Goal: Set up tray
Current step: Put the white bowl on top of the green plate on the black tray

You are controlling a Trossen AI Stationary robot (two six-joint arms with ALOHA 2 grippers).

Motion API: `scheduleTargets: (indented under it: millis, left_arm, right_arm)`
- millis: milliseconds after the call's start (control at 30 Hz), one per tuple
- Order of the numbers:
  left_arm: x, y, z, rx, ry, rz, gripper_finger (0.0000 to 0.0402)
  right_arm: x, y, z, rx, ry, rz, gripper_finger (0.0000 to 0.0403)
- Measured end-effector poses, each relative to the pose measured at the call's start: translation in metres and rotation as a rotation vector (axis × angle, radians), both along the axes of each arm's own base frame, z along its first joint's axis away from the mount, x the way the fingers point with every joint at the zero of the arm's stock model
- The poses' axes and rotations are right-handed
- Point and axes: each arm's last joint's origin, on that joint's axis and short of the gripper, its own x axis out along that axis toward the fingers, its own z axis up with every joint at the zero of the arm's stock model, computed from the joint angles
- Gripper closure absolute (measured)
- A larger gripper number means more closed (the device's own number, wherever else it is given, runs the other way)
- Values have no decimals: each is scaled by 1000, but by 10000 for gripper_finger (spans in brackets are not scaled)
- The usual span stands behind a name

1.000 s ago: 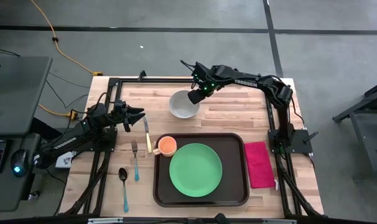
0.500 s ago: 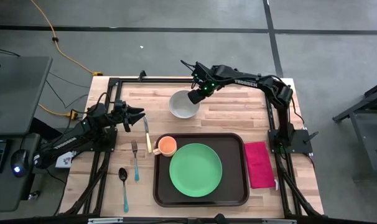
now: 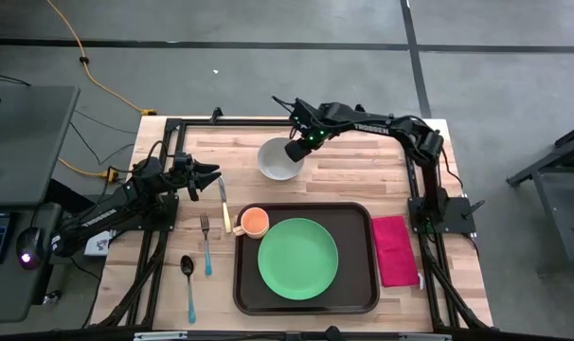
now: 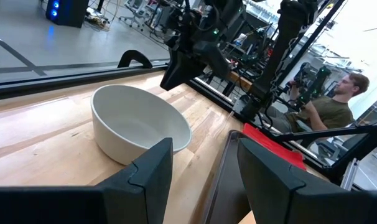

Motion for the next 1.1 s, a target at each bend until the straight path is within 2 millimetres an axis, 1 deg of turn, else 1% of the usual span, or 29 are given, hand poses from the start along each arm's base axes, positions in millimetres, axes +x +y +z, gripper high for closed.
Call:
scheduleTargets:
  millis: [200,367,767,867,1033,1100]
  left_arm:
    - [0,0,0,0,0,0,190]
    - [0,0,0,-2,-1,0,190]
    - [0,0,0,-3,-1,0,190]
    - [0,0,0,-3,-1,0,190]
    - [0,0,0,-4,-1,0,190]
    - [0,0,0,-4,-1,0,190]
  right_arm:
    - [-3,2,-13,13,20,-4,337]
    - [-1,2,-13,2,-4,-3,337]
    - [-1,2,-13,-24,6,-6,337]
    - [1,0,-19,-19,14,-5,337]
    - [8,0,-38,29,27,12,337]
    - [9,-1,-41,42,25,17,337]
